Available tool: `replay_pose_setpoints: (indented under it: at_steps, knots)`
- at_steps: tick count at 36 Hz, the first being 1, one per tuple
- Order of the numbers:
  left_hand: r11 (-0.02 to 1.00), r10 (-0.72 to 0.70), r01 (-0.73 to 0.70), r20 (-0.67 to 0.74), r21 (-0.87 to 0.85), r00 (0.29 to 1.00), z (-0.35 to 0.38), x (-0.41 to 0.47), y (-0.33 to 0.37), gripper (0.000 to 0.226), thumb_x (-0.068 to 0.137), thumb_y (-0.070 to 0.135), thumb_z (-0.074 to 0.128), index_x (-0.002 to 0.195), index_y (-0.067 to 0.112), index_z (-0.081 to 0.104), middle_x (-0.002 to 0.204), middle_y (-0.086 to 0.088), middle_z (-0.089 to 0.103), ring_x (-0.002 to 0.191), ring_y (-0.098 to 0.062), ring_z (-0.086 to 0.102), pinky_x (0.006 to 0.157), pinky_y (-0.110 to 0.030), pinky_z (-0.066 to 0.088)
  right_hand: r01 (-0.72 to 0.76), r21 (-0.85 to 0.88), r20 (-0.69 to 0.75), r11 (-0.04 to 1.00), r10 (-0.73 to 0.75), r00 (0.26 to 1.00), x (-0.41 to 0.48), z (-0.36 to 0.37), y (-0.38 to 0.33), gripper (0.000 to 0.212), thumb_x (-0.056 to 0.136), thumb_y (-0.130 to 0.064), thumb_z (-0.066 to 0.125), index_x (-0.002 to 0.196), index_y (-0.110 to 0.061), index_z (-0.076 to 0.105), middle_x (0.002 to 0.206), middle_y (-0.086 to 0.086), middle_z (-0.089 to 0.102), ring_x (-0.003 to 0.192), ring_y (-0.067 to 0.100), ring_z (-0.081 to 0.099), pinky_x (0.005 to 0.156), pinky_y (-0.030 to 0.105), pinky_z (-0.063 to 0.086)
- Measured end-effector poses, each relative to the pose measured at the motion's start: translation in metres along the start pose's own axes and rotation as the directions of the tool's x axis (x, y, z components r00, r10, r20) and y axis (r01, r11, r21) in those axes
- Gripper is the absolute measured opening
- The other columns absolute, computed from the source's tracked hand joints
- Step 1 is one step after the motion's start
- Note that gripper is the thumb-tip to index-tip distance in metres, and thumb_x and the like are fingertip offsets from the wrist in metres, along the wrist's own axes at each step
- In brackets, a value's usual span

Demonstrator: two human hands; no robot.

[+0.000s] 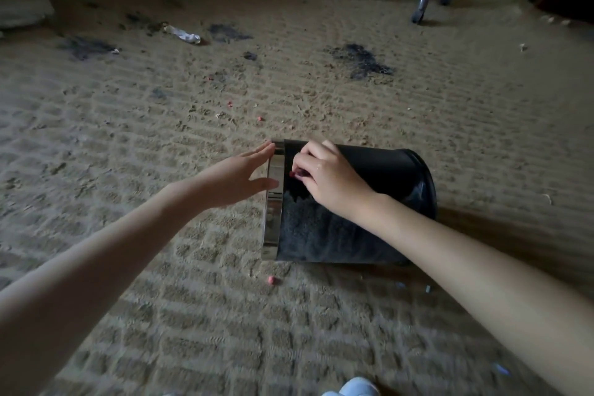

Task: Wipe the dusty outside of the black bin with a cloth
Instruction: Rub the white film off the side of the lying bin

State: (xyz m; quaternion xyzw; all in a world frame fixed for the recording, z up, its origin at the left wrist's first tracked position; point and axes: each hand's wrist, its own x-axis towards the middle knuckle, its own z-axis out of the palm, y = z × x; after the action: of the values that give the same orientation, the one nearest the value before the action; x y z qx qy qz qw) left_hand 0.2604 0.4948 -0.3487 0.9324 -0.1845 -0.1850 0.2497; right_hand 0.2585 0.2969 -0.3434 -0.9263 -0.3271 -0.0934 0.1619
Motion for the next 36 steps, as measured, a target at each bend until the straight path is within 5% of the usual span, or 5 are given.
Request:
replay_pose_setpoints:
  at_steps: [12, 20, 28, 36]
  knots:
    - [1.0, 0.017, -0.017, -0.013, -0.004, 1.0, 0.0, -0.002, 0.0, 0.075, 0.09, 0.045, 0.047, 0.148, 0.027, 0.004, 0.154, 0.015, 0.0, 0.14, -0.013, 0.024, 0.114, -0.031, 0.023, -0.075, -0.212, 0.06, 0.974, 0.09, 0.994, -0.109, -0.052, 0.043, 0.02, 0.072, 0.0, 0.077, 0.087, -0.006, 0.065, 0.092, 0.007, 0.056, 0.086, 0.02, 0.047, 0.075, 0.031, 0.046]
    - [0.999, 0.028, -0.028, -0.017, -0.023, 0.999, 0.003, -0.003, 0.0, 0.076, 0.09, 0.044, 0.048, 0.148, 0.027, 0.003, 0.15, 0.019, -0.002, 0.138, -0.014, 0.029, 0.113, -0.034, 0.027, 0.149, -0.106, -0.049, 0.983, -0.155, 0.987, -0.019, -0.019, -0.023, 0.012, 0.074, 0.008, 0.067, 0.084, 0.001, 0.065, 0.082, 0.017, 0.058, 0.077, 0.032, 0.053, 0.064, 0.04, 0.049]
    - [0.997, 0.008, -0.008, -0.005, -0.08, 1.0, 0.003, 0.002, -0.004, 0.075, 0.09, 0.042, 0.049, 0.147, 0.03, 0.004, 0.153, 0.015, 0.002, 0.138, -0.014, 0.028, 0.113, -0.033, 0.027, 0.121, -0.184, 0.009, 0.975, -0.122, 0.993, -0.036, -0.007, -0.008, 0.018, 0.081, 0.002, 0.043, 0.084, -0.003, 0.061, 0.085, 0.014, 0.057, 0.075, 0.03, 0.048, 0.062, 0.039, 0.044]
    - [0.996, 0.019, -0.019, -0.003, -0.089, 1.0, 0.002, 0.002, -0.004, 0.076, 0.09, 0.043, 0.049, 0.148, 0.027, 0.004, 0.154, 0.013, 0.002, 0.139, -0.013, 0.026, 0.114, -0.032, 0.023, 0.005, -0.345, 0.132, 0.939, 0.043, 0.99, -0.128, -0.067, 0.073, 0.028, 0.065, 0.005, 0.076, 0.086, -0.008, 0.061, 0.094, 0.01, 0.058, 0.084, 0.027, 0.051, 0.074, 0.037, 0.051]
